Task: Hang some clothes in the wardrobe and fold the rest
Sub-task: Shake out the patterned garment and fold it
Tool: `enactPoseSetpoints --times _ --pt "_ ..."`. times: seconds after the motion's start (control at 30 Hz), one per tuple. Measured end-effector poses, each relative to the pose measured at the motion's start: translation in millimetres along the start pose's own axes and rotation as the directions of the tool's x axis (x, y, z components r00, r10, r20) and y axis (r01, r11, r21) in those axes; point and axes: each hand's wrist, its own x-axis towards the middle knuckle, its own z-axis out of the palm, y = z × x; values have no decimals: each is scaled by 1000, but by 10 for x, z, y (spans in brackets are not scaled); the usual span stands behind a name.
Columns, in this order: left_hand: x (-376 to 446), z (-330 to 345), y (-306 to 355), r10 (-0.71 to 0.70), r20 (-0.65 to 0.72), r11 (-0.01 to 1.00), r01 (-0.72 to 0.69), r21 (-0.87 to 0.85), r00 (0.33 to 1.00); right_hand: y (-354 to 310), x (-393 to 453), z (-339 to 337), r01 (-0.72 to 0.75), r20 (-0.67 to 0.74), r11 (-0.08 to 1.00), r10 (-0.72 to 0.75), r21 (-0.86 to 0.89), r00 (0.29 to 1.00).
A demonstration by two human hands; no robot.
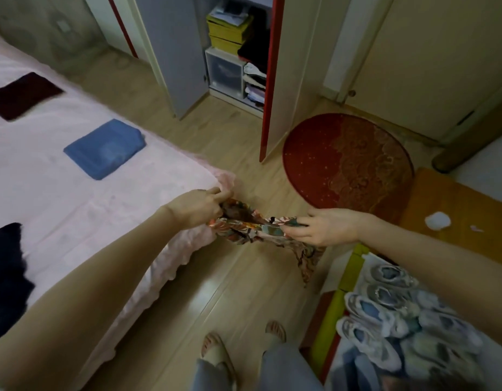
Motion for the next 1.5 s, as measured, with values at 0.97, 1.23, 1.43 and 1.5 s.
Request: enactPoseSetpoints --times 0.97,1.23,1.43,1.5 --pt "-340 160 -181 -173 347 833 325 -449 922 200 683 -122 -747 579 555 492 366 650" --pt "-375 126 -74 -251 261 862 338 -379 932 213 799 -337 -868 594 446 645 219 481" --pt "-386 151 -76 -338 299 877 414 -243 892 272 876 -385 -879 568 438 682 187 461" --pt "-399 231 -120 -390 175 877 422 -228 904 286 828 -323 -855 543 467 668 226 508"
